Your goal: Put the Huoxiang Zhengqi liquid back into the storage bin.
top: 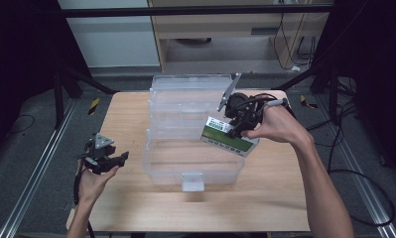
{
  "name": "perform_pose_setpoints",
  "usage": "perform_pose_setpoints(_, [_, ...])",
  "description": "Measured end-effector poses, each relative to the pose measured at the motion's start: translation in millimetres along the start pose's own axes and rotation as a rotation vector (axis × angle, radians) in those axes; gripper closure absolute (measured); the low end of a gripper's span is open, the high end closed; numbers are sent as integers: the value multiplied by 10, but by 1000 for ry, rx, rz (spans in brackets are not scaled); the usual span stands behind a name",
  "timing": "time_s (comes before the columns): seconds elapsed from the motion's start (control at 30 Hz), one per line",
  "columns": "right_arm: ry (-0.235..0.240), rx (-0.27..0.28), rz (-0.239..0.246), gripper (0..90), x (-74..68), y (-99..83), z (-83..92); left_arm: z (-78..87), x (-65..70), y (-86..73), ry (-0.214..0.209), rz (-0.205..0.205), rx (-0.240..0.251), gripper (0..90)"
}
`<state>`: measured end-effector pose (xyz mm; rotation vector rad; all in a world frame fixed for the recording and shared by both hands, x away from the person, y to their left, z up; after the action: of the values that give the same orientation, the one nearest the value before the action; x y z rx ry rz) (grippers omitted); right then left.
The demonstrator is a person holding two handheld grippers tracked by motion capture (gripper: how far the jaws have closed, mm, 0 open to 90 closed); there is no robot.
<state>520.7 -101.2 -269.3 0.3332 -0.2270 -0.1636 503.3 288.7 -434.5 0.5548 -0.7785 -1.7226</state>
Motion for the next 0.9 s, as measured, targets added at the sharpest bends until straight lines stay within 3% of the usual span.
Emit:
perform_pose_setpoints(0.4, [52, 8, 89, 645, 72, 70, -163, -26, 5, -10, 2, -5, -10, 445])
perform_pose_setpoints(0.67, [74, -8, 169, 646, 61, 116, -297, -38, 9, -14, 2, -6, -12, 445])
perform_pose_setpoints(0.9, [92, -29, 204, 646, 34, 137, -400, -41, 6, -16, 1, -6, -13, 445])
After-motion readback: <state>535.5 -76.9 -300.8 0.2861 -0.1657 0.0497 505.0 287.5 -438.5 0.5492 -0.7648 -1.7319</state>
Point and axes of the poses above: each handheld gripper's, and its own axes: z roughly backward along the jaws, y roughly out of its top, x roughly to its right, the point moved 3 cm from there along -z, roughly forward along the jaws, and after that the axes turned 9 degrees about z, right-handed, at the moved point
